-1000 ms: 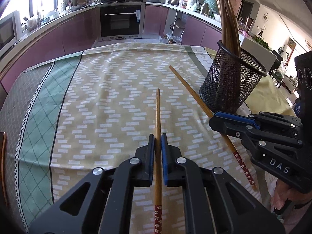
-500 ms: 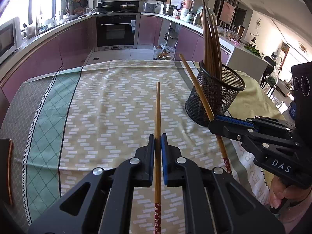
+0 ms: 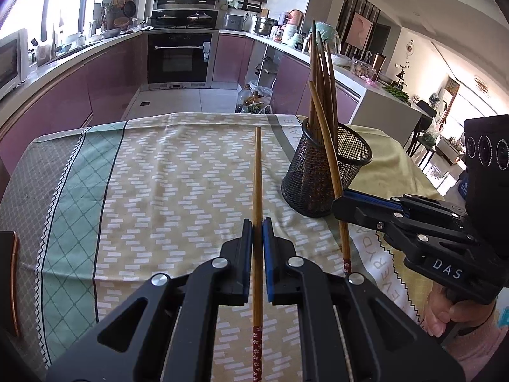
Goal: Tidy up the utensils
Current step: 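Lift the right tool's chopstick upright while the left tool grasps and lifts the other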
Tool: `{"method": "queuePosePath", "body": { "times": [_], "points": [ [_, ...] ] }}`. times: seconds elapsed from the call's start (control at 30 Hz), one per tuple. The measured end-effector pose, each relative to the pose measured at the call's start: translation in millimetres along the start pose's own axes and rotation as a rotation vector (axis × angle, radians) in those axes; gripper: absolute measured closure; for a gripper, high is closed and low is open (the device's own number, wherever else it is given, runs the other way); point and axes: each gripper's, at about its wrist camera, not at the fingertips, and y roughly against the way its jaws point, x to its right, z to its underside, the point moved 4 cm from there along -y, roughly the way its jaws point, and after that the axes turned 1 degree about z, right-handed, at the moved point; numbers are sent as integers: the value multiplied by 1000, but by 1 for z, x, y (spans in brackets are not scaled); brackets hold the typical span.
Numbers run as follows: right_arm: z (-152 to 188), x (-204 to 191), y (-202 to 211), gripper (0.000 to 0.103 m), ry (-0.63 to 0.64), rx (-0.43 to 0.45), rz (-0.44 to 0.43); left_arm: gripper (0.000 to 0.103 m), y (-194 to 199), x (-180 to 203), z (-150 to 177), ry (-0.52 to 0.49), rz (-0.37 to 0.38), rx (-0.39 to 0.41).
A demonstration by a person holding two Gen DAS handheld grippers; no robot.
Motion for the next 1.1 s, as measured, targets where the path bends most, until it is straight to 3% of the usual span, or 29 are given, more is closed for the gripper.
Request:
{"method": "queuePosePath", "body": {
  "times": [0.6,1.1],
  "points": [
    [-4,-3,8,98,7,28,-14,96,18,2,-6,3,46,36],
    [7,-23,-12,98,99,-51,-57,96,29,13,1,-36,94,31]
  ]
}}
